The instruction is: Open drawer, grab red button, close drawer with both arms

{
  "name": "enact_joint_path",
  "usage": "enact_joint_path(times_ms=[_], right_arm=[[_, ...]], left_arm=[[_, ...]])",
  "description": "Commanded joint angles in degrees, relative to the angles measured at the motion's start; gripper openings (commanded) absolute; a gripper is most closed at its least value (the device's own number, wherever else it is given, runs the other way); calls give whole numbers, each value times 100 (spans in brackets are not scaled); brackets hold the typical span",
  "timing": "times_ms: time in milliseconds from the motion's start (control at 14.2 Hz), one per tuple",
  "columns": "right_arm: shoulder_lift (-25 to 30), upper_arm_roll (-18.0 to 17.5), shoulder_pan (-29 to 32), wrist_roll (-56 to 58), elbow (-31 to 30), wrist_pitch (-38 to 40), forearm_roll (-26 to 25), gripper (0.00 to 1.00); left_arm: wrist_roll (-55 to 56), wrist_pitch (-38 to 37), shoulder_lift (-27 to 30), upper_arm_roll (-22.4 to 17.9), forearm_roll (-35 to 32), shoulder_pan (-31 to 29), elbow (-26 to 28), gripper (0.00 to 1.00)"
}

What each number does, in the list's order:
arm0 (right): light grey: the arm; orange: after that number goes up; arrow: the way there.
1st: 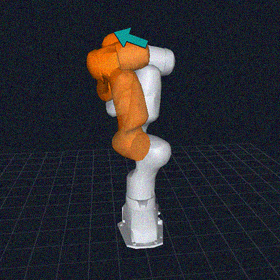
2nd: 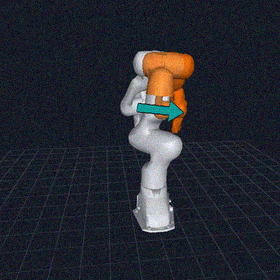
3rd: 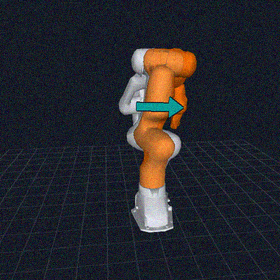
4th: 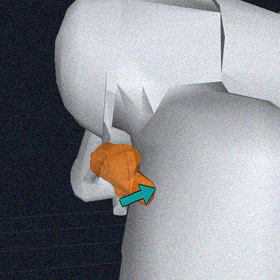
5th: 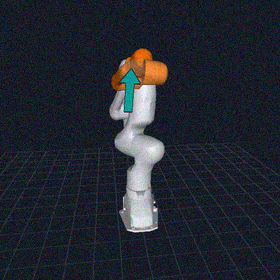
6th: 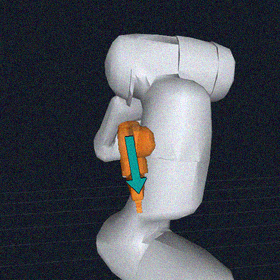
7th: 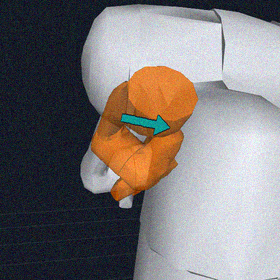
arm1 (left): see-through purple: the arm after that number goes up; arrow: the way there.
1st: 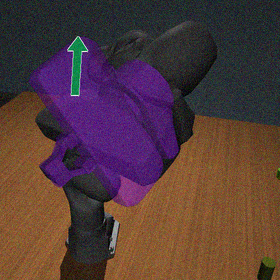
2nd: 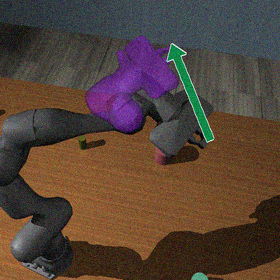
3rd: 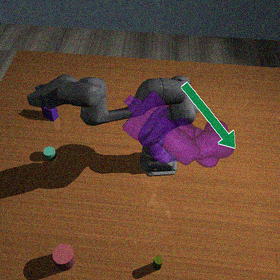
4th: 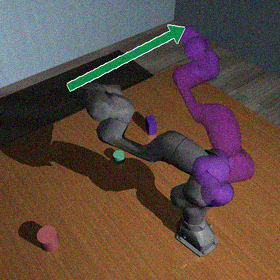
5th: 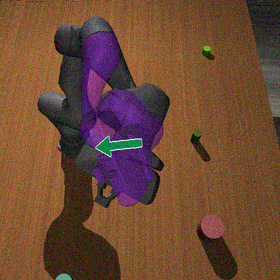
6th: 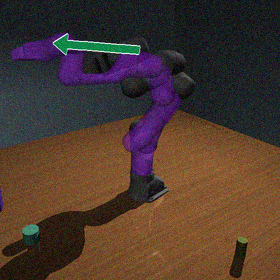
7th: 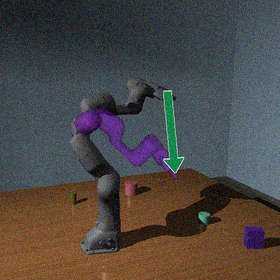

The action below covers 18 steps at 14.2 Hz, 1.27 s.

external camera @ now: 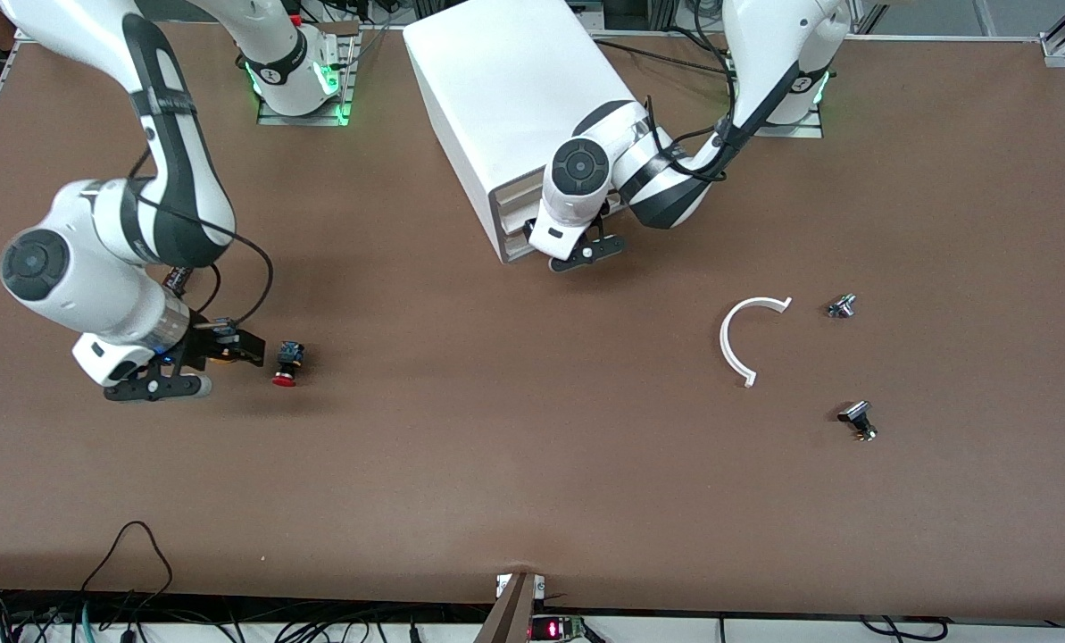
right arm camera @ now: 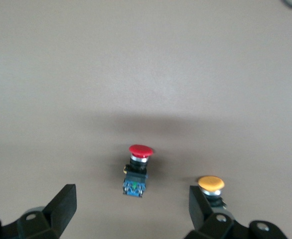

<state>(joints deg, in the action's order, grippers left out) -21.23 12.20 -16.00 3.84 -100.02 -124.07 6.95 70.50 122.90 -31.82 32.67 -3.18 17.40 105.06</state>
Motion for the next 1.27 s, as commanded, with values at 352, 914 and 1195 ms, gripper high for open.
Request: enact_joint_path(times_ms=[352,914,1195], right_arm=[[839,45,35,-445,685,1728,-264,100],[1437,-1035,1151,-498,948,2544,-703,100],[1726,-1676,1679,-885,1133,3055,-703,100]], left_arm=[[-80,14,-52,91,362,-44,-21,98],[-1361,-1529,536,38,-469,-1054,-1179,99],[-2782,-2498,834,20,-982,-1589,-1883,99]])
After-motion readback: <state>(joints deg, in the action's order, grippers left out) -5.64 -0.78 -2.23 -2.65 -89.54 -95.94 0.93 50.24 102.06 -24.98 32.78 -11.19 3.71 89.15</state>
